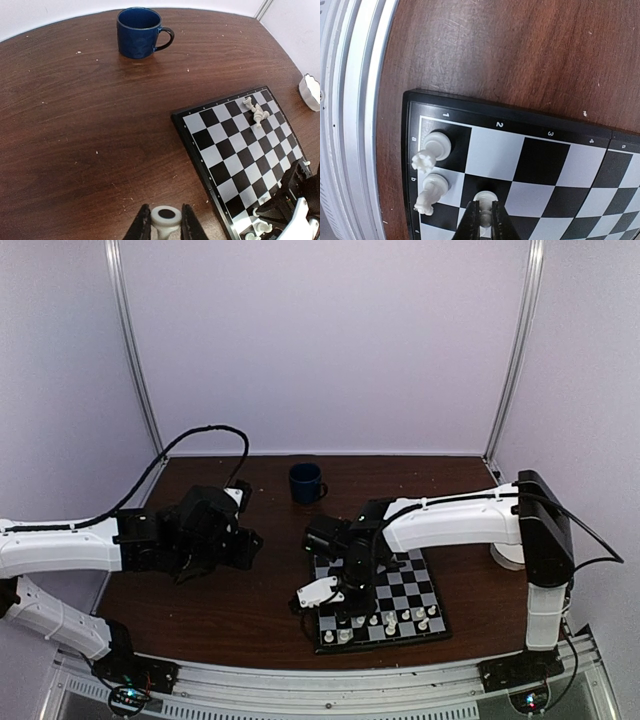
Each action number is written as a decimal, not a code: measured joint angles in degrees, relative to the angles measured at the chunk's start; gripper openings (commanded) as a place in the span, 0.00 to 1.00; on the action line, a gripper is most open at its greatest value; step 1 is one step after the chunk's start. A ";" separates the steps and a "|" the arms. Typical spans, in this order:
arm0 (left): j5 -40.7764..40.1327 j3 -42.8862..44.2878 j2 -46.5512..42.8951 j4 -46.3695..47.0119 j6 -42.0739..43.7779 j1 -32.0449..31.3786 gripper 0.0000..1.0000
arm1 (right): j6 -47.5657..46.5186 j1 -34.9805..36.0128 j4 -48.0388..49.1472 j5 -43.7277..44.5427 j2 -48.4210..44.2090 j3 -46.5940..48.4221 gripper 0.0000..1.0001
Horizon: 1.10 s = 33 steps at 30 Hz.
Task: Set up the chess pieces on the board
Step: Place the pawn at b2, then pass from the left arm to the right
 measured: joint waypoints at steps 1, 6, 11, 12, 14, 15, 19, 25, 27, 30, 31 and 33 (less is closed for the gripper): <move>-0.04 0.00 -0.02 0.00 0.00 0.02 0.18 | 0.00 0.11 -0.04 0.07 0.00 0.00 0.08; -0.02 0.00 0.04 0.02 -0.02 0.02 0.19 | 0.04 0.20 -0.13 0.28 0.00 0.00 0.15; 0.02 0.00 0.44 0.04 -0.04 0.02 0.19 | 0.09 0.22 -0.15 0.26 0.00 0.00 0.18; 0.02 0.00 0.59 0.04 -0.07 0.02 0.19 | 0.09 0.20 -0.15 0.24 0.00 0.00 0.18; 0.04 0.00 0.76 0.04 -0.09 0.02 0.19 | 0.09 0.20 -0.15 0.24 0.00 0.00 0.18; 0.04 0.00 0.79 0.07 -0.11 0.02 0.19 | 0.09 0.20 -0.15 0.20 0.00 0.00 0.18; 0.04 0.00 0.85 0.07 -0.22 0.02 0.18 | 0.24 0.20 -0.17 0.04 0.00 0.00 0.18; 0.22 0.09 1.36 0.68 -0.50 0.02 0.19 | 0.42 -0.20 -1.60 0.85 -1.99 0.00 0.23; 0.15 0.15 1.38 1.64 -1.09 0.02 0.19 | 0.87 -0.96 -1.99 0.79 -5.40 -0.02 0.28; -0.04 0.17 1.38 5.90 -2.23 0.02 0.19 | 3.13 -4.22 -0.02 -0.59 -13.99 -0.70 0.37; -0.09 0.17 1.38 7.85 -2.64 0.02 0.19 | 4.48 -5.99 1.73 -1.62 -17.59 -1.44 0.38; -0.09 0.20 1.38 12.09 -3.37 0.02 0.19 | 7.72 -10.14 5.44 -4.48 -24.70 -3.02 0.41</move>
